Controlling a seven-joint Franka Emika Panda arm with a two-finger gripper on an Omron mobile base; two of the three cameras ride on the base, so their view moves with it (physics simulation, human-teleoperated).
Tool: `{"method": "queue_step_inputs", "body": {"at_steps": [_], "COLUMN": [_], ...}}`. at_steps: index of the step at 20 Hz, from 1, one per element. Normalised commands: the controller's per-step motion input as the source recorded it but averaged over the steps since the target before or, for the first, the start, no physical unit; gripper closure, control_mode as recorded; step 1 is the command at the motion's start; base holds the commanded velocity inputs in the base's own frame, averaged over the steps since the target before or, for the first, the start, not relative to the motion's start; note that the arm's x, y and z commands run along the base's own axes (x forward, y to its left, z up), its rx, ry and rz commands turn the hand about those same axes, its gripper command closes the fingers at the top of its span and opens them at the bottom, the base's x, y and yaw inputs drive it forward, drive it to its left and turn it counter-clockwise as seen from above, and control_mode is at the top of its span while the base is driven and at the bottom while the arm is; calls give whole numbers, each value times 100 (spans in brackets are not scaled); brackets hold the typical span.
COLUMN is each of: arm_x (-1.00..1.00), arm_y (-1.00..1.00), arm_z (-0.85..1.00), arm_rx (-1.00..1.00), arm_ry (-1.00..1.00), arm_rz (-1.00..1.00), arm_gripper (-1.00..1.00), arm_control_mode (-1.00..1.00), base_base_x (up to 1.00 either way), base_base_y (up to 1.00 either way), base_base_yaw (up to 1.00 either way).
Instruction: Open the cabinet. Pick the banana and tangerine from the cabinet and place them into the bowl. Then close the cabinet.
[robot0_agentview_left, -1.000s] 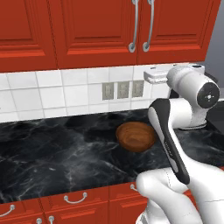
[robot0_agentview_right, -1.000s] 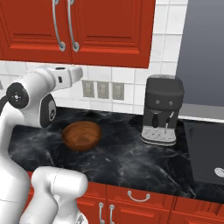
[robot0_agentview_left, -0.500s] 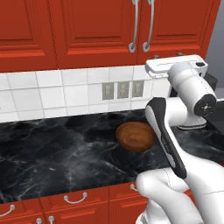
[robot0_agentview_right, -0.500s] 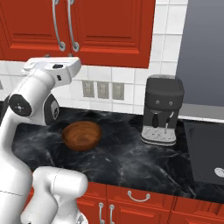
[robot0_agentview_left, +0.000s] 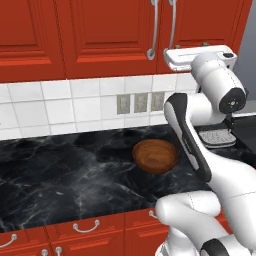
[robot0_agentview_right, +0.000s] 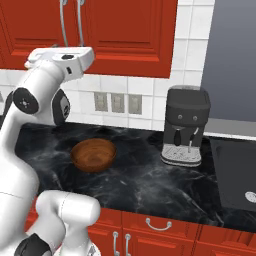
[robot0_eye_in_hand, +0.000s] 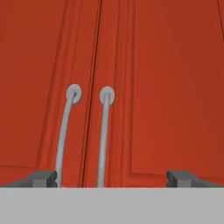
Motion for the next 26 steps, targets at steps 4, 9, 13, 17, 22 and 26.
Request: {"method": "queue_step_inputs", "body": {"at_steps": [4,9,13,17,22,26], "arm_x": [52,48,25,0,3,22], "arm_y": [0,6,23,0,0,0], "arm_z": [15,1,0,0,0,0], "arm_rx": [3,0,0,0,0,0], "arm_ry": [0,0,0,0,0,0], "arm_rz": [0,3,4,0,0,0], "arm_gripper": [-100,-100,-100,-100,-100,-100], "arm_control_mode": [-100,-100,-100,-100,-100,-100], "base_base_x": [0,0,0,0,0,0], "base_base_y": [0,0,0,0,0,0], "base_base_yaw": [0,0,0,0,0,0]}}
